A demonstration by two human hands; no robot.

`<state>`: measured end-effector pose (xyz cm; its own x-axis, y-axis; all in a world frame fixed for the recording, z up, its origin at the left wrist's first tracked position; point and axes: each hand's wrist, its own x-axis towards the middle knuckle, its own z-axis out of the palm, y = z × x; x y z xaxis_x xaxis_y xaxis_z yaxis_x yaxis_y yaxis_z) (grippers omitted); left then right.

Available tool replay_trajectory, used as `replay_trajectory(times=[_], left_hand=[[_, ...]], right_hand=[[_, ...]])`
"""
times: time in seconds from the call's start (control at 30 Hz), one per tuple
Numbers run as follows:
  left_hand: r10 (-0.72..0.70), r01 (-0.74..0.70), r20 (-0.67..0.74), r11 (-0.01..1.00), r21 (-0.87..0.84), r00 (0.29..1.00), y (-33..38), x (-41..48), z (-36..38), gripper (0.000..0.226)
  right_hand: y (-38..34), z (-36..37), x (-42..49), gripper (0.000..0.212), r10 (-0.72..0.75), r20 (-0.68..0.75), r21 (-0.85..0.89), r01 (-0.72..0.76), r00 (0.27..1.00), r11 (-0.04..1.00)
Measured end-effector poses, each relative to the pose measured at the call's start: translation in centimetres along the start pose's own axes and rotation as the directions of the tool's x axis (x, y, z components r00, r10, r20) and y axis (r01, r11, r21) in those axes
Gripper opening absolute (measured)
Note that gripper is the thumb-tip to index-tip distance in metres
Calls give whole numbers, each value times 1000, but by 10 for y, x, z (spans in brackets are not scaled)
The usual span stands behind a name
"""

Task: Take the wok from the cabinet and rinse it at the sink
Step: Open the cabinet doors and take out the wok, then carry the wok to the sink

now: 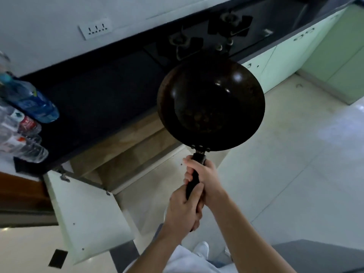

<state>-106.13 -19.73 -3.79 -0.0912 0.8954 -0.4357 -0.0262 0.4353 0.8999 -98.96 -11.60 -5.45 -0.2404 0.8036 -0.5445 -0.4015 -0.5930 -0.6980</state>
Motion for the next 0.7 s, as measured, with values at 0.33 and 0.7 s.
replay_trajectory(times=[0.33,0.7], left_hand=[[43,-44,269,999,-5,962,66,78,4,39],[51,-135,553,984,113,831,94,154,41,33]], right_hand=[[-76,7,39,23,-210,-144,28,216,967,976],[-126,-27,70,17,-308,-426,95,380,851,920]])
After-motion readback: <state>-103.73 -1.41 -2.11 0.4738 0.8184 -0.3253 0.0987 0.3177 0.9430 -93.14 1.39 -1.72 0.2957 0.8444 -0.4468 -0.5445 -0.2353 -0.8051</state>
